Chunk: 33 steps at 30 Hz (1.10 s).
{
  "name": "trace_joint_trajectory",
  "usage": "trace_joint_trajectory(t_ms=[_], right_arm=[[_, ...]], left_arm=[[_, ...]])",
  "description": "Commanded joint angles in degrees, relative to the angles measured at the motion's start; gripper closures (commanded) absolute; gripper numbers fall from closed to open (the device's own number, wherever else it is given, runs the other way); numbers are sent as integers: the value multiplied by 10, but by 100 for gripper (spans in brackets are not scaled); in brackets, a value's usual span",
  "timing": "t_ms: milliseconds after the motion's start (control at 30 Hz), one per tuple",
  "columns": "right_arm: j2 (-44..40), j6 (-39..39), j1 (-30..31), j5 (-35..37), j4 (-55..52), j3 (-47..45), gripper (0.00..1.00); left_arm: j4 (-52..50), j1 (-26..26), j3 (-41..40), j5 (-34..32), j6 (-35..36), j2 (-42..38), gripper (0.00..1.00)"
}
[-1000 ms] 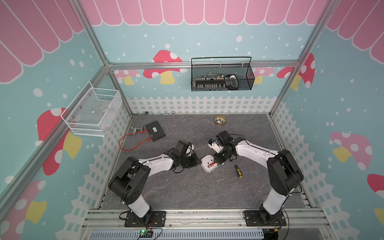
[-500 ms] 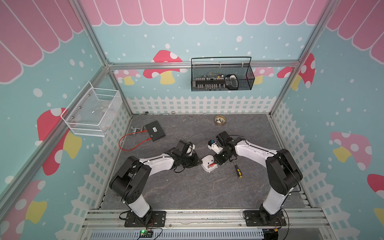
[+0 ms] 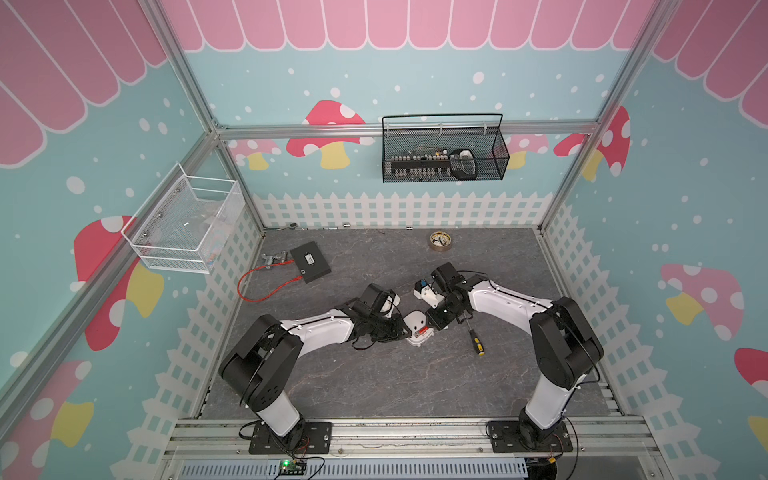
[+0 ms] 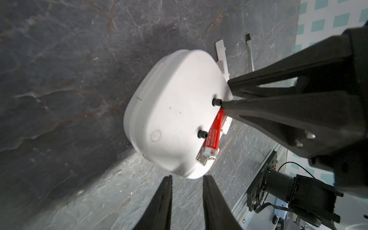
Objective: Remove the battery from the alarm
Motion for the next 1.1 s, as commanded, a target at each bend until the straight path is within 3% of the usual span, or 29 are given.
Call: trace_joint_trajectory(t_ms=[0, 367, 533, 633, 833, 1067], right_arm=[[28, 5, 9, -5, -19, -5, 76], [30, 7, 13, -8, -19, -7, 77], [33, 7, 14, -7, -18, -5, 77], [37, 6, 14, -5, -18, -2, 77], [40, 5, 14, -2, -20, 2, 77], [42, 6, 15, -2, -22, 9, 77]], left_arm=[[-16, -3, 10, -17, 12, -6, 70], [-24, -22, 43, -23, 23, 23, 68], [-78, -29, 76, -60, 58, 17, 53], [-131, -38, 108, -102, 98, 20, 54], [-177, -63, 129, -118, 139, 30, 66], [-189, -83, 125, -155, 144, 37, 67]])
